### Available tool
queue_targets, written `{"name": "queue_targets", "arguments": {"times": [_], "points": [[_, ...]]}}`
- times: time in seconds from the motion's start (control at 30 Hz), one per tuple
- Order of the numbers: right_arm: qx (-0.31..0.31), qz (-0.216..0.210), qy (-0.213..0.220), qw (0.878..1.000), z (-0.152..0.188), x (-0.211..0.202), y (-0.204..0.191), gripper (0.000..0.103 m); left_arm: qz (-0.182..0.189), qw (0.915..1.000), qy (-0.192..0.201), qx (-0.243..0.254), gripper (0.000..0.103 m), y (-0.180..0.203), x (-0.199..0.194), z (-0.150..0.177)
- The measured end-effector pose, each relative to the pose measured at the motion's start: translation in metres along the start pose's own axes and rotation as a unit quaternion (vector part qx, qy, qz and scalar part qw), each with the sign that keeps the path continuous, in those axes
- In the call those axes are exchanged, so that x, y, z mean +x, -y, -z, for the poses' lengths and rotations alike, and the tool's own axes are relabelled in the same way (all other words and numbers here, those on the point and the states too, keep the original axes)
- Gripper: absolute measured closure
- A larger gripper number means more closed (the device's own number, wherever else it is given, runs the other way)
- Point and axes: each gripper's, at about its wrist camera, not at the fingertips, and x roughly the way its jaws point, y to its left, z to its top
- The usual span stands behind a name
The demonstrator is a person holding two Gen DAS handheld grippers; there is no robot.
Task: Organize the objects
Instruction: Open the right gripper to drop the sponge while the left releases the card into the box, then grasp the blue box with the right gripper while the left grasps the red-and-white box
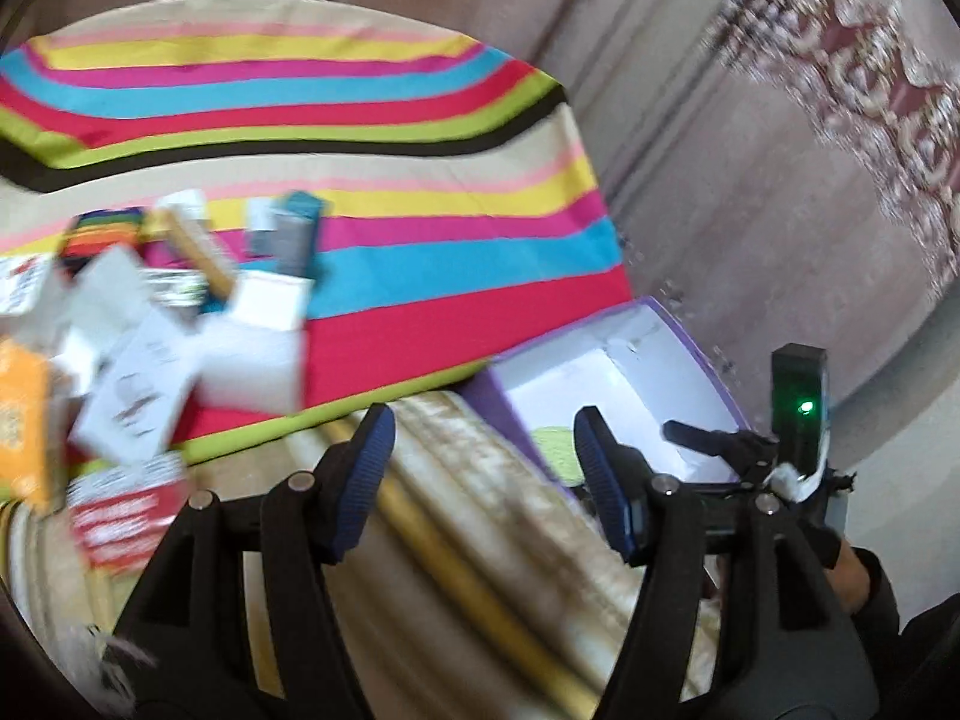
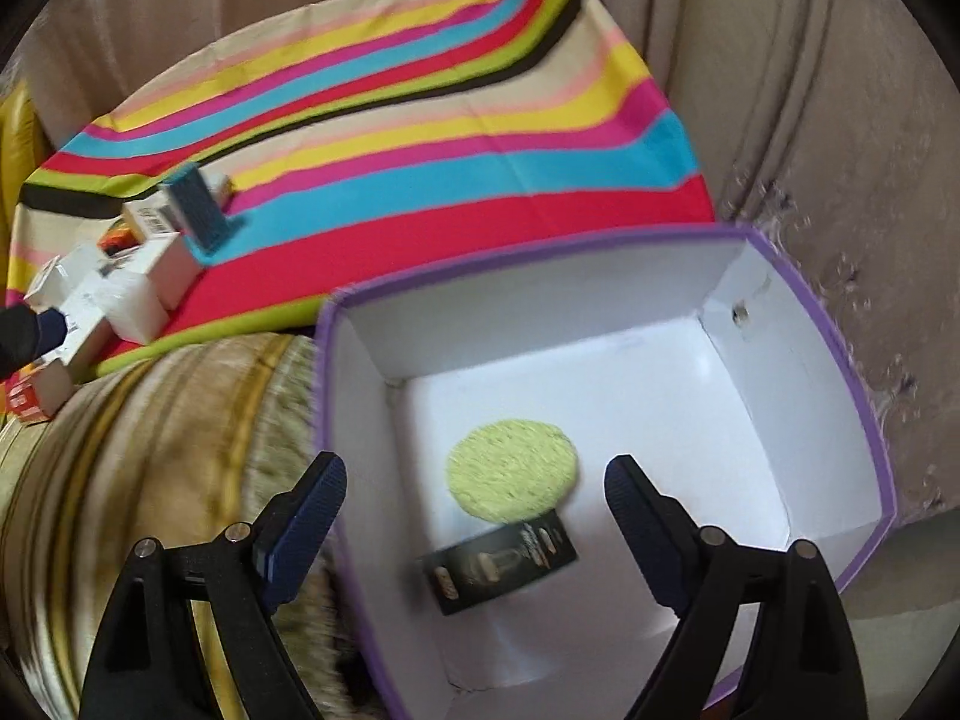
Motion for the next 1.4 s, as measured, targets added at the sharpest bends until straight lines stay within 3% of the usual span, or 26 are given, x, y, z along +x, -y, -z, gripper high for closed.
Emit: {"name": "queue_targets", "arguments": {"times": [0.3,0.5,0.53,0.63,0.8,1.17,1.27,1.4], "points": [[-0.066,0.008,0.018,0.998,-0.015,-0.01,-0.038,0.014,-0.088,0.9931,0.067,-0.039,0.037,-0.054,-0.07,0.034],[-0.09,-0.035,0.026,0.995,-0.026,-0.014,-0.068,0.014,-0.126,0.9867,0.073,-0.073,0.037,-0.082,-0.084,0.045],[-0.096,-0.038,0.027,0.994,-0.027,-0.014,-0.073,0.014,-0.128,0.9862,0.071,-0.079,0.037,-0.085,-0.084,0.045],[-0.105,-0.054,0.025,0.993,-0.03,-0.013,-0.09,0.014,-0.145,0.9837,0.057,-0.091,0.021,-0.087,-0.076,0.045],[-0.099,-0.076,0.02,0.992,-0.037,-0.003,-0.109,0.014,-0.154,0.9833,0.032,-0.092,0.018,-0.087,-0.062,0.04],[-0.073,-0.105,-0.009,0.992,-0.055,0.02,-0.118,0.014,-0.188,0.9769,-0.029,-0.098,0.019,-0.091,-0.028,0.032],[-0.063,-0.116,-0.006,0.991,-0.063,0.022,-0.121,0.014,-0.191,0.9759,-0.037,-0.099,0.035,-0.093,-0.025,0.033],[-0.057,-0.119,0.016,0.991,-0.08,0.025,-0.131,0.014,-0.183,0.977,-0.036,-0.104,0.036,-0.096,-0.027,0.036]]}}
